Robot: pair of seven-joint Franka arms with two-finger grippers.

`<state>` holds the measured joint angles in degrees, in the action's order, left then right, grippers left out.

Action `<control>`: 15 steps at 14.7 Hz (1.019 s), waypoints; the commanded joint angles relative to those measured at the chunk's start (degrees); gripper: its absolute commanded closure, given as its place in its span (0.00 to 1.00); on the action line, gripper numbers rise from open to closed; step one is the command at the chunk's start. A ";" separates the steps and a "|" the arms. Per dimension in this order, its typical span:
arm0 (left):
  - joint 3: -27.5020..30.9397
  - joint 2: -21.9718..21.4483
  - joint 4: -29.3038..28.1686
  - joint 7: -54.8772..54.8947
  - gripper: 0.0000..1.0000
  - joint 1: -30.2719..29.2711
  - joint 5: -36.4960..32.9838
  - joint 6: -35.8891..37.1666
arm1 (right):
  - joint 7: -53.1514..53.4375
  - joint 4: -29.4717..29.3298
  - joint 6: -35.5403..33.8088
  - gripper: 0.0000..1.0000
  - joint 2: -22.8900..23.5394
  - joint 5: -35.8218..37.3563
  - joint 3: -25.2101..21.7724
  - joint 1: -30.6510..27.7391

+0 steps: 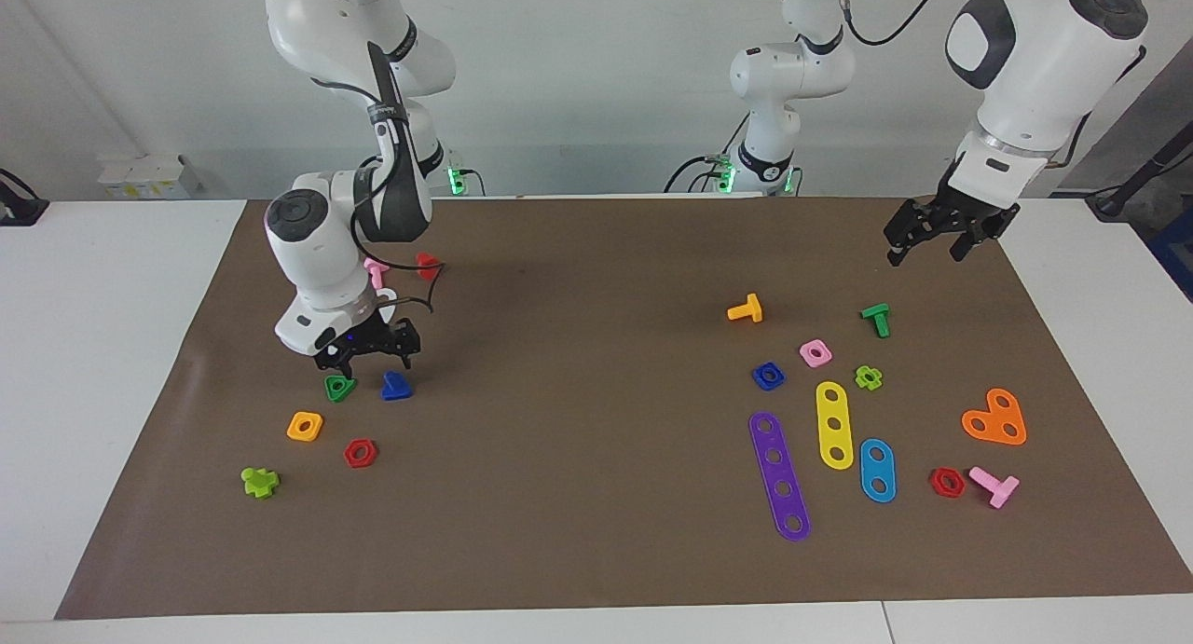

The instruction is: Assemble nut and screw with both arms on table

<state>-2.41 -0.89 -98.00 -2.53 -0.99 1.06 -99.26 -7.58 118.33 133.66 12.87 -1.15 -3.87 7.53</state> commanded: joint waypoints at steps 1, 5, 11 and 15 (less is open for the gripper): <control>0.04 -1.57 -1.75 -0.19 0.00 -0.06 -1.14 -0.50 | -2.18 1.02 1.77 0.15 -0.39 -2.11 0.44 0.20; 0.04 -1.57 -1.75 -0.19 0.00 -0.06 -1.14 -0.50 | -2.44 2.60 5.47 0.30 0.49 -2.11 0.44 0.20; 0.04 -1.57 -1.75 -0.19 0.00 -0.06 -1.14 -0.50 | -2.36 3.39 6.35 0.52 0.93 -2.11 0.44 0.20; 0.04 -1.57 -1.75 -0.19 0.00 -0.06 -1.14 -0.50 | -2.09 3.39 6.35 0.67 0.93 -2.11 0.44 0.11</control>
<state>-2.41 -0.89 -98.00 -2.53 -0.99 1.06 -99.26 -7.69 120.97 138.47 13.92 -1.84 -3.83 8.21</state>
